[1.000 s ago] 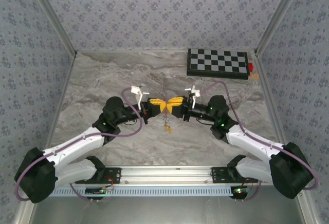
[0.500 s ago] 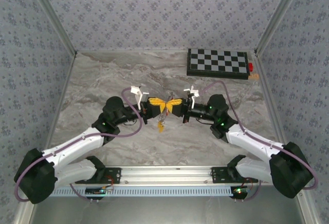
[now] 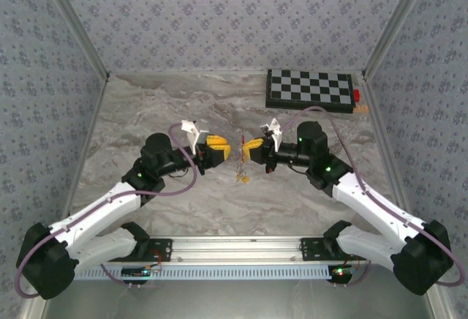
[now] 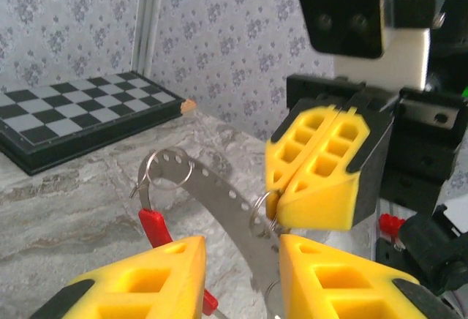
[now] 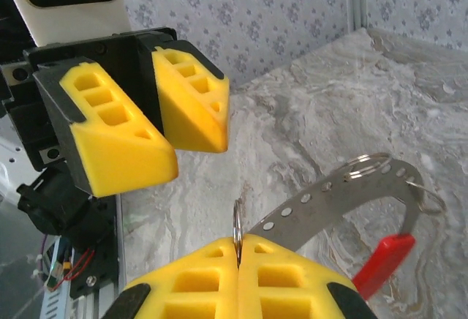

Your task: Put the keys on the keyring

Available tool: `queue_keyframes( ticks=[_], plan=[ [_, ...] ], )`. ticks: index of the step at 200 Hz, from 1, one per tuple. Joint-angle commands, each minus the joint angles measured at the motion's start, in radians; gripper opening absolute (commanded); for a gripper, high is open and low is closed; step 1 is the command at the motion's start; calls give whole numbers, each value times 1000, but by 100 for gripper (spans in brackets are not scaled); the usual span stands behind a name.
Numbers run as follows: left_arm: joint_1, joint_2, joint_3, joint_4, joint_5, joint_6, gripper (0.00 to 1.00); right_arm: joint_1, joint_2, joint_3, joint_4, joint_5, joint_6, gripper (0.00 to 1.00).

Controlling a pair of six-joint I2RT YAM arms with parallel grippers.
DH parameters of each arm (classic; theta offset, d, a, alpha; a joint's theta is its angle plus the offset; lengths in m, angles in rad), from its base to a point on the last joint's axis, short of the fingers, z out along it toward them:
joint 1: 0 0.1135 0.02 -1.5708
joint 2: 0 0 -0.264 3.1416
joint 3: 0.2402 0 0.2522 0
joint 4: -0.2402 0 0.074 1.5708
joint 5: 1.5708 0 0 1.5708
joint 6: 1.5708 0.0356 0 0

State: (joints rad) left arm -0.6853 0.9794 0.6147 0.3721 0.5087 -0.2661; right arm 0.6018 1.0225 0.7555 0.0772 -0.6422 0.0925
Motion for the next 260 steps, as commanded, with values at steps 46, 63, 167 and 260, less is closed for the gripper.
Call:
queue_keyframes(
  ticks=[46,63,167,260],
  plan=[
    [6,23,56,-42,137,115,31,-5,43,224,-437,-33,-214,0],
    [6,44,68,-42,174,127,30,-4,74,267,-492,-54,-233,0],
    [4,121,125,-77,243,177,28,14,133,317,-540,-83,-279,0],
    [6,167,156,-127,303,210,26,15,128,306,-525,-85,-277,0]
  ],
)
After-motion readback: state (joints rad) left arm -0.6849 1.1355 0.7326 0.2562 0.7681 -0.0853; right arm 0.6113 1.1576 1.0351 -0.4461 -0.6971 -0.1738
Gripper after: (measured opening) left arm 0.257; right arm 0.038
